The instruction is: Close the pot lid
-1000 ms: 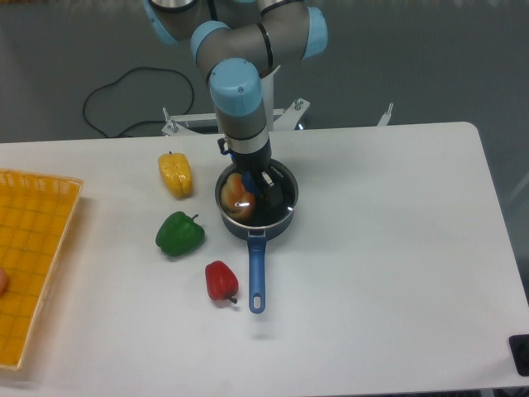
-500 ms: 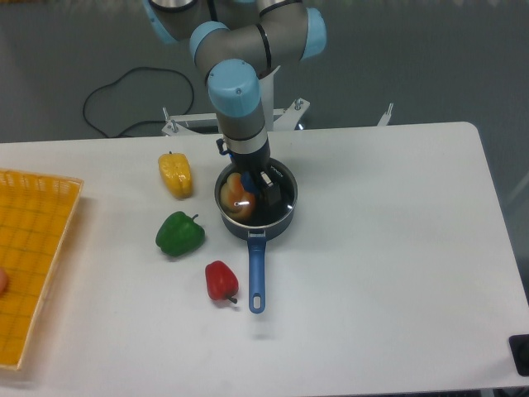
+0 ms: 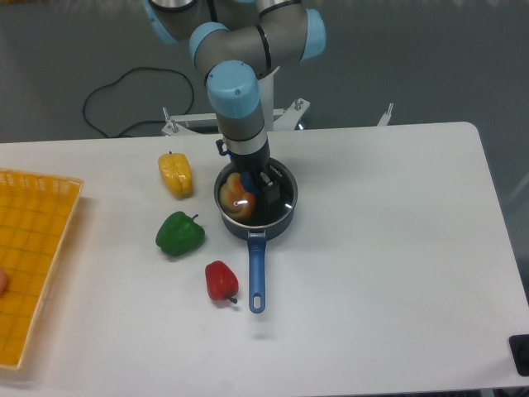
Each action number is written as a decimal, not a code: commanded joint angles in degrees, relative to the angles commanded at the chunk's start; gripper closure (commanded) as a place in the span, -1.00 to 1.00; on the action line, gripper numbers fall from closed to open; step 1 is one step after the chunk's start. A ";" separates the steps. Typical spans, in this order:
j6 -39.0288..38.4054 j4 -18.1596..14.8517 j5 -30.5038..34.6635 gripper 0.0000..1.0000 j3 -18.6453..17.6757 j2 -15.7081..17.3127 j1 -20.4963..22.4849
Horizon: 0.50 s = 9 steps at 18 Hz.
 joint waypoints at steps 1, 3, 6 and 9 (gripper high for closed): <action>-0.09 -0.17 0.09 -1.00 0.61 0.00 0.00; -0.09 -0.53 0.09 -1.00 1.23 0.26 0.35; -0.09 -1.66 0.09 -1.00 2.02 1.40 0.44; 0.00 -7.18 0.18 -1.00 3.69 3.51 0.61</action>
